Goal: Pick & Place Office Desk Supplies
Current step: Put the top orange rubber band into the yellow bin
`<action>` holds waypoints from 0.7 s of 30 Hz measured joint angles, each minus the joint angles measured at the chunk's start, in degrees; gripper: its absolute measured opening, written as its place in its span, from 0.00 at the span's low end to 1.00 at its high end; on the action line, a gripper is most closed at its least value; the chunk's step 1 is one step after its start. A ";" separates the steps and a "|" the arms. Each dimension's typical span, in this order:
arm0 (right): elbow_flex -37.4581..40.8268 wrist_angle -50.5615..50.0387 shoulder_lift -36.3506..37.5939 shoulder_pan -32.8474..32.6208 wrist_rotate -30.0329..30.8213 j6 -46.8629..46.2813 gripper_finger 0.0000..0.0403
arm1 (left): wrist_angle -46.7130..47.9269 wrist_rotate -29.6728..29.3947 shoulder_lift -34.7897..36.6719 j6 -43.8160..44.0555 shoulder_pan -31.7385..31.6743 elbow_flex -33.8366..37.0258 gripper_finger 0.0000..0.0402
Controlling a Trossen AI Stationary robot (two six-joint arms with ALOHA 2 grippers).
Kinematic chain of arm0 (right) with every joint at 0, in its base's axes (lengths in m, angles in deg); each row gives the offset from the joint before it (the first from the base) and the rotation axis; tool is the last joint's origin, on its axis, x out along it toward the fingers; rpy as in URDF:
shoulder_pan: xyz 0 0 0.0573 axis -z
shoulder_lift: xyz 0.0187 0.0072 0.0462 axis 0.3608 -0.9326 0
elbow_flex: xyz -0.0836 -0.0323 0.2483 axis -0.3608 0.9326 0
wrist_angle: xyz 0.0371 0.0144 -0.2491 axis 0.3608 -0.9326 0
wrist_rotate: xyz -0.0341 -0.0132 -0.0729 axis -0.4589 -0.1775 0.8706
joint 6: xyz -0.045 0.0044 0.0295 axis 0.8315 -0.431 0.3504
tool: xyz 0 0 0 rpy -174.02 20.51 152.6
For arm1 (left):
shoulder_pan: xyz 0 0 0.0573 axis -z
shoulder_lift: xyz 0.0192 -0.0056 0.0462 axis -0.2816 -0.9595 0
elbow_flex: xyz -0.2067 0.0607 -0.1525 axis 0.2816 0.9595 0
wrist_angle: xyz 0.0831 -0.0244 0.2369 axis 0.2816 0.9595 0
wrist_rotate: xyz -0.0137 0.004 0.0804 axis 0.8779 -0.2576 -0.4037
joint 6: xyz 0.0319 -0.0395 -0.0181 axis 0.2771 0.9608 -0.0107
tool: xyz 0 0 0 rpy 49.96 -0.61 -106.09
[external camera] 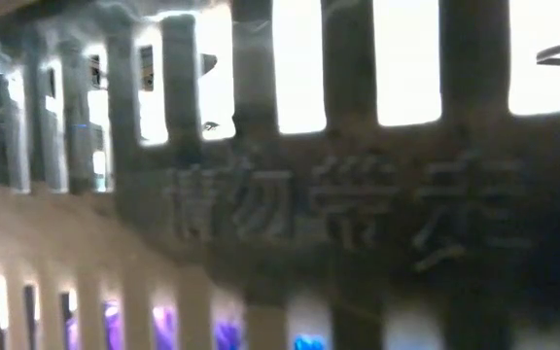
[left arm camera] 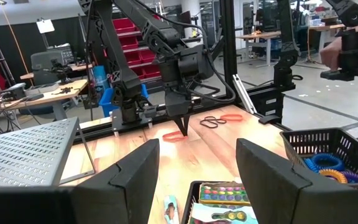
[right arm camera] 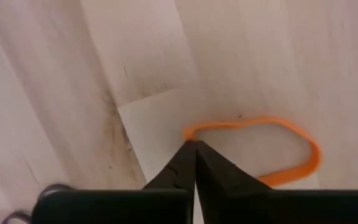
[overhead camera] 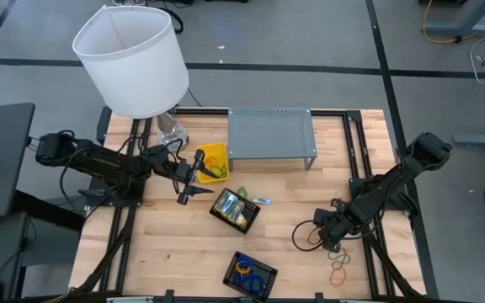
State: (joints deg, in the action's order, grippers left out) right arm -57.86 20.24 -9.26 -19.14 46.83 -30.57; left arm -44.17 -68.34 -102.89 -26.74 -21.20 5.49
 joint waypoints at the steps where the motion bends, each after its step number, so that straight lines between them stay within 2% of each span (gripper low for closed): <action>1: -0.03 0.34 -0.02 0.17 -0.04 0.16 0.02 | 0.00 -0.02 0.00 0.01 -0.01 0.00 0.54; 7: -4.33 5.52 0.09 1.01 2.28 3.40 0.01 | -0.01 0.01 0.00 0.00 0.01 0.00 0.54; 12: -9.31 9.51 0.02 2.86 6.47 10.36 0.00 | -0.02 -0.02 0.00 -0.02 -0.02 0.00 0.54; 17: -15.67 8.80 0.02 4.96 10.66 18.61 0.00 | -0.02 0.00 0.00 -0.02 0.00 0.00 0.54; 21: -19.63 4.73 -0.08 6.58 9.08 21.38 0.00 | -0.02 -0.02 0.00 -0.02 -0.02 0.00 0.54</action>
State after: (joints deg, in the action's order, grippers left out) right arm -77.49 24.96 -9.34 -12.56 55.91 -9.19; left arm -44.19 -68.36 -102.89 -26.76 -21.22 5.49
